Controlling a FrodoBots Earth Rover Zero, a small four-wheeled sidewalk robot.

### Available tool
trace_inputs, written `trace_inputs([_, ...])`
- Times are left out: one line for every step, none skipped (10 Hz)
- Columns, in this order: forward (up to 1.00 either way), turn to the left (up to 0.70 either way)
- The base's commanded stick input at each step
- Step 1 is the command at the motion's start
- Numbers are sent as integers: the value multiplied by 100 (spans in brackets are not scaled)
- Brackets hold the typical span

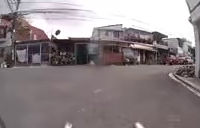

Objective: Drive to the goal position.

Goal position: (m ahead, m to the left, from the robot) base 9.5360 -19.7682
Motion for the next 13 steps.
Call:
trace_inputs([70,-13])
trace_inputs([70,-13])
trace_inputs([70,-14])
trace_inputs([70,-14])
trace_inputs([70,-13])
trace_inputs([70,-13])
trace_inputs([70,-14])
trace_inputs([70,-13])
trace_inputs([70,-14])
trace_inputs([70,-14])
trace_inputs([70,-14])
trace_inputs([70,-13])
trace_inputs([70,-14])
